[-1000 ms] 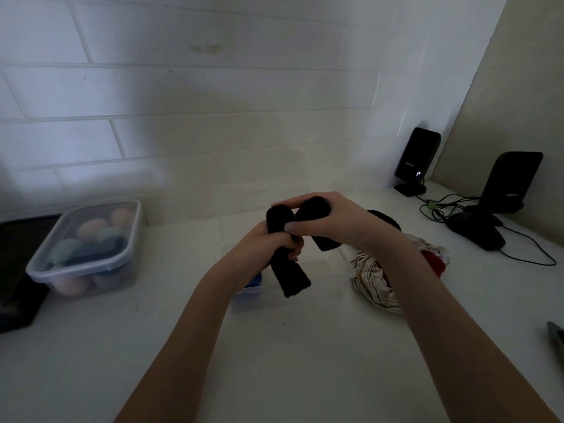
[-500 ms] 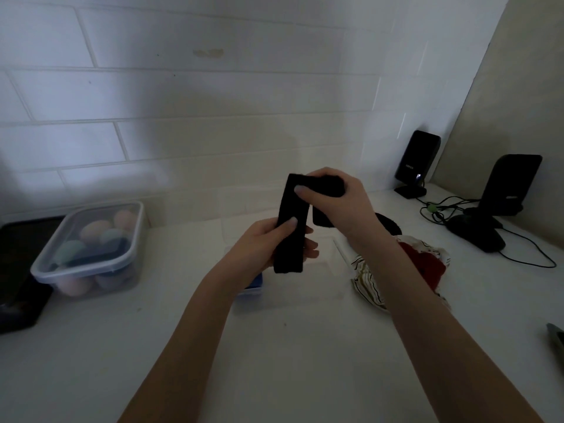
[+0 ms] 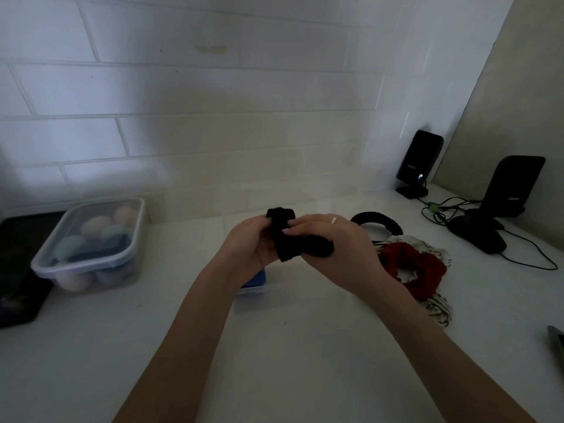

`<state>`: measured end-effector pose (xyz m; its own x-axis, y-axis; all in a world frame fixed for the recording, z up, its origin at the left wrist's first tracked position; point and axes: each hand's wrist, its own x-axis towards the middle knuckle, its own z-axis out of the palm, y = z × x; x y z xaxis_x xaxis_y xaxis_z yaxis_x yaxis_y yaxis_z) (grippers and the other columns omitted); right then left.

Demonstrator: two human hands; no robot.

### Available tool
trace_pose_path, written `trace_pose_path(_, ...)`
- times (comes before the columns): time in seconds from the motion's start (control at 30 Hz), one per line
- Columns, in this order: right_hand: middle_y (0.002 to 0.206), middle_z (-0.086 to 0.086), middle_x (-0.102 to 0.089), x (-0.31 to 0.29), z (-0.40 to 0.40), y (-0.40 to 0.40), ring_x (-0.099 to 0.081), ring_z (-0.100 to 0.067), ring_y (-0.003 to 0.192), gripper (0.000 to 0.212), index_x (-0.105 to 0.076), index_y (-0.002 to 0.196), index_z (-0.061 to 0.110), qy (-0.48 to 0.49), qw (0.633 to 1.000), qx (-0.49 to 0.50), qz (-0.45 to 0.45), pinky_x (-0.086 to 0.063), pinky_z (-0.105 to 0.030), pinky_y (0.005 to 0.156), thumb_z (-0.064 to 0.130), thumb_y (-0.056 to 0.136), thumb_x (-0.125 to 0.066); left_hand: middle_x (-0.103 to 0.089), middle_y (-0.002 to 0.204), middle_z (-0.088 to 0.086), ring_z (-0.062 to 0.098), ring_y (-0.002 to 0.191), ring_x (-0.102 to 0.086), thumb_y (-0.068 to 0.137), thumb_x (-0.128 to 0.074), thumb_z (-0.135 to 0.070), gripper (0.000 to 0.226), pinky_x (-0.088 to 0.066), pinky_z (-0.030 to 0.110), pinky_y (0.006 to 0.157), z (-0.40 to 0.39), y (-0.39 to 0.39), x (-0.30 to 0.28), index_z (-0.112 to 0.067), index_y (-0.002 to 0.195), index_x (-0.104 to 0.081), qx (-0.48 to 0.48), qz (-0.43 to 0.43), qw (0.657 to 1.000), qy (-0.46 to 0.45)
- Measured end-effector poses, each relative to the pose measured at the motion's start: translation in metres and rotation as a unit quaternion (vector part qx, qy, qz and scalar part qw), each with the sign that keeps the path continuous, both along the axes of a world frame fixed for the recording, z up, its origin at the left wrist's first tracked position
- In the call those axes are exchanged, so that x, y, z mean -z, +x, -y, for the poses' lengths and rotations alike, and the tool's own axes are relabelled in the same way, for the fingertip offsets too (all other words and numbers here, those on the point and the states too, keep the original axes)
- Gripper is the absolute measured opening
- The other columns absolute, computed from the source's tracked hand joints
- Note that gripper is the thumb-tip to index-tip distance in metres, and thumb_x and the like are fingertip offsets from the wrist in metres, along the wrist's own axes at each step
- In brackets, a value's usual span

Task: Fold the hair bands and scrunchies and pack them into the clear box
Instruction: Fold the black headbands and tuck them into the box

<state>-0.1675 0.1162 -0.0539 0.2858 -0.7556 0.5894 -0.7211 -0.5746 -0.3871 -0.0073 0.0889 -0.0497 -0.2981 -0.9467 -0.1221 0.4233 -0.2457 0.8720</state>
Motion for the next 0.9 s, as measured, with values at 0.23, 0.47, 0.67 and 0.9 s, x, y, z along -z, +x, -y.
trace_pose_path(0.23, 0.128, 0.017, -0.058, 0.002, -0.006, -0.002, -0.060, -0.006, 0.109, 0.051, -0.060, 0.121, 0.033, 0.021, 0.996, -0.022, -0.085, -0.055, -0.029, 0.080, 0.019, 0.073, -0.067, -0.065, 0.094, 0.011, 0.012, 0.070, -0.070, 0.097, -0.041, -0.011, 0.025, -0.057, 0.023, 0.058, 0.001, 0.001, 0.001, 0.000, 0.114, -0.055, 0.009, 0.059, 0.998, -0.021)
trace_pose_path(0.47, 0.097, 0.006, -0.073, -0.010, -0.001, -0.003, -0.066, -0.019, 0.091, 0.035, -0.069, 0.108, 0.033, 0.036, 0.990, 0.001, -0.136, -0.053, -0.033, 0.072, 0.025, 0.074, -0.069, -0.070, 0.084, 0.003, 0.009, 0.070, -0.069, 0.092, -0.050, -0.009, 0.017, -0.058, 0.021, 0.065, -0.004, 0.024, -0.006, -0.013, 0.095, -0.065, -0.119, 0.349, 0.915, -0.167)
trace_pose_path(0.67, 0.090, 0.004, -0.067, -0.029, 0.010, 0.018, -0.059, -0.018, 0.086, 0.017, -0.064, 0.098, 0.028, 0.100, 0.940, -0.008, -0.326, -0.032, -0.027, 0.062, 0.034, 0.082, -0.062, -0.072, 0.082, -0.004, 0.006, 0.076, -0.067, 0.082, -0.058, -0.005, 0.020, -0.049, 0.014, 0.071, -0.011, 0.043, 0.007, -0.018, 0.089, -0.072, -0.068, 0.543, 0.775, -0.317)
trace_pose_path(0.9, 0.093, -0.001, -0.067, -0.025, 0.014, 0.037, -0.059, -0.023, 0.088, 0.020, -0.064, 0.101, 0.027, 0.159, 0.918, -0.023, -0.362, -0.036, -0.028, 0.065, 0.040, 0.086, -0.057, -0.071, 0.092, -0.001, 0.012, 0.081, -0.065, 0.072, -0.063, 0.001, 0.029, -0.053, 0.020, 0.075, -0.013, 0.046, 0.005, -0.015, 0.095, -0.071, 0.026, 0.594, 0.730, -0.338)
